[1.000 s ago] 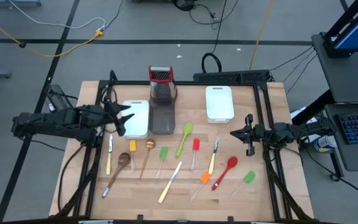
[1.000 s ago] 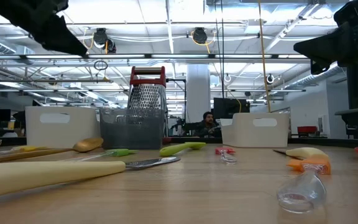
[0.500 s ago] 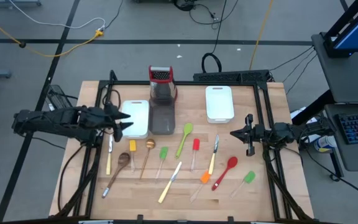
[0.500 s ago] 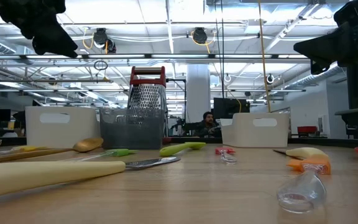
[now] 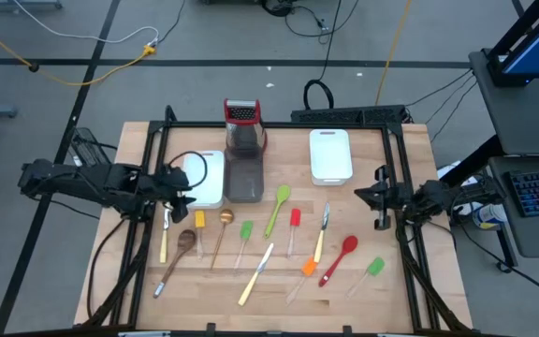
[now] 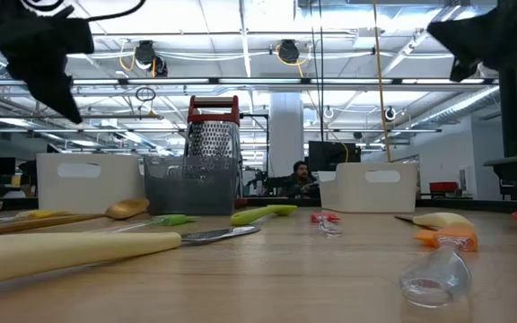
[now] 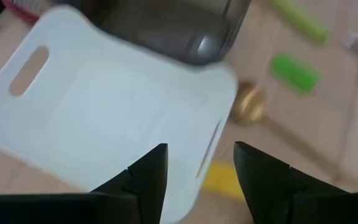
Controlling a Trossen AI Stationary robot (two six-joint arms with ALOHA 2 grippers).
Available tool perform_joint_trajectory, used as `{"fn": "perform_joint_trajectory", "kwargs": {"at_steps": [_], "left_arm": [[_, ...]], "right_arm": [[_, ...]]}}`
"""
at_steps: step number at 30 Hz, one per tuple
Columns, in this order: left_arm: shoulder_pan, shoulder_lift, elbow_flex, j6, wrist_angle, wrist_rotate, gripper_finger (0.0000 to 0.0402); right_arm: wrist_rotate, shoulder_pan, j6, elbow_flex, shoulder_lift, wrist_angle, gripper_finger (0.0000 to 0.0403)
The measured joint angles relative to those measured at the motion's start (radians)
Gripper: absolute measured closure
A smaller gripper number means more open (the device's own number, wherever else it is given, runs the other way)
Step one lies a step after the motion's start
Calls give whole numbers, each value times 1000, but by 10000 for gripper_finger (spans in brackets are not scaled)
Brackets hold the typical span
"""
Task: Pick & Place Kitchen Items
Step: Put the brown serving spoon into the left white bin
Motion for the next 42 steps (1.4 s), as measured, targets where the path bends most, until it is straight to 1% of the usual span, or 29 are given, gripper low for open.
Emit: {"fn": "perform_joint_trajectory", "kwargs": {"at_steps": [3,6,8,10,13,16,20,23,24,27,31,33,37,42], "left_arm": [[9,8,0,4,-2,-2,215],[25,7,0,7,-3,-3,215],[36,5,0,7,-3,-2,215],[47,4,0,6,-3,-3,215],[63,5,0,6,-3,-3,215],[74,6,0,-4,-3,-3,215],[77,6,0,-77,4,28,215],[73,23,0,-134,17,55,215],[71,32,0,-142,29,63,215],[66,70,0,-153,95,103,215],[66,141,0,-101,184,176,215],[65,179,0,-76,208,195,215],[66,258,0,-80,241,196,215],[54,339,19,-118,235,197,215]], "right_arm": [[43,0,16,0,6,-41,394],[181,0,123,0,38,-120,394],[271,0,190,0,76,-141,394],[347,0,229,0,116,-116,394],[395,0,232,0,176,-48,394],[375,0,223,0,231,16,394],[365,0,108,0,286,127,394],[359,0,63,0,325,228,392],[343,0,49,0,339,259,388],[266,0,31,0,378,323,368],[186,0,43,0,435,385,324],[157,0,56,0,460,393,303],[147,0,48,0,496,399,273],[155,0,-47,0,517,438,259]]}}
